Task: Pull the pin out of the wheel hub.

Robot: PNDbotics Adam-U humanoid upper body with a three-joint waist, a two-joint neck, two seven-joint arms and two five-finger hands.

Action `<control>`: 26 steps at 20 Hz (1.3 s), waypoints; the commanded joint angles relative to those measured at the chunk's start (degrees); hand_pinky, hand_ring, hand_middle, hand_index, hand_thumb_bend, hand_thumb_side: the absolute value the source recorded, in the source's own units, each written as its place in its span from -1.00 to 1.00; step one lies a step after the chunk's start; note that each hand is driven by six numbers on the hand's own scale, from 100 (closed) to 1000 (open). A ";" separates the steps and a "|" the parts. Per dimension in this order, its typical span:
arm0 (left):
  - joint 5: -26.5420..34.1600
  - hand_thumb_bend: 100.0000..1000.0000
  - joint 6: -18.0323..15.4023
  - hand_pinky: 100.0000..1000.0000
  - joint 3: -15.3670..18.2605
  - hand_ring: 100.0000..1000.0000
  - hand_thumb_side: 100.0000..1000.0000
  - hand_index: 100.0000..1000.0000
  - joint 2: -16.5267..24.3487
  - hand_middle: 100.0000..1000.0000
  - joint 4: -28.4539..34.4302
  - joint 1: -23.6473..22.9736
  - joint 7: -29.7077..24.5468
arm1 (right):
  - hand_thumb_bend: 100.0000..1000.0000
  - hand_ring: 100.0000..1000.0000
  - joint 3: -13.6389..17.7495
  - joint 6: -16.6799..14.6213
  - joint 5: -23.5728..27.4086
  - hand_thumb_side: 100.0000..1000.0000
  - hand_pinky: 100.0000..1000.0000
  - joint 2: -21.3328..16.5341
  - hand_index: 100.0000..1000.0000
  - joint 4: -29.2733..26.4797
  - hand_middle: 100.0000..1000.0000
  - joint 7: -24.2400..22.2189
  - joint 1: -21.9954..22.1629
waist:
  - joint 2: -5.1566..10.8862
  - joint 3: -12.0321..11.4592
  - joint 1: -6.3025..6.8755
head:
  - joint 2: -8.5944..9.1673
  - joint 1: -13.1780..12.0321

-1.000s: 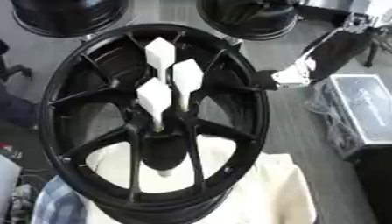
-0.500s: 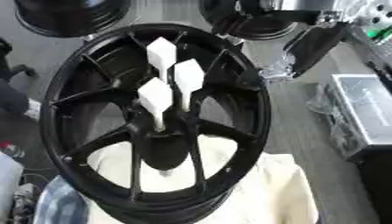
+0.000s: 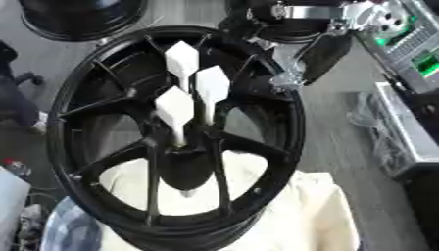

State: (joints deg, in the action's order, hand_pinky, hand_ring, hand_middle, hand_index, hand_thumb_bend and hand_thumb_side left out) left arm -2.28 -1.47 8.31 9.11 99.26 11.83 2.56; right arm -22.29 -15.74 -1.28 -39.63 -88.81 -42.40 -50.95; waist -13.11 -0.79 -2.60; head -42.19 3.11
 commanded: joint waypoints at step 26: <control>0.10 -0.40 -0.07 0.44 -0.08 0.57 0.63 0.60 0.27 0.33 1.09 0.77 -0.20 | -0.26 0.63 -0.36 -4.05 -9.27 -0.14 0.65 6.45 0.81 8.16 0.53 -0.56 -2.12 | 0.65 -0.84 0.21 | -0.04 0.84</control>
State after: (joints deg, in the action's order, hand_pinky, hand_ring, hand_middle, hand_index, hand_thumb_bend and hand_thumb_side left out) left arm -2.27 -1.48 8.30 9.02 99.26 12.00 2.54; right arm -23.33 -19.44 -9.74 -32.56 -80.98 -43.07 -51.93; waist -13.18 -1.58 -2.59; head -42.20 3.69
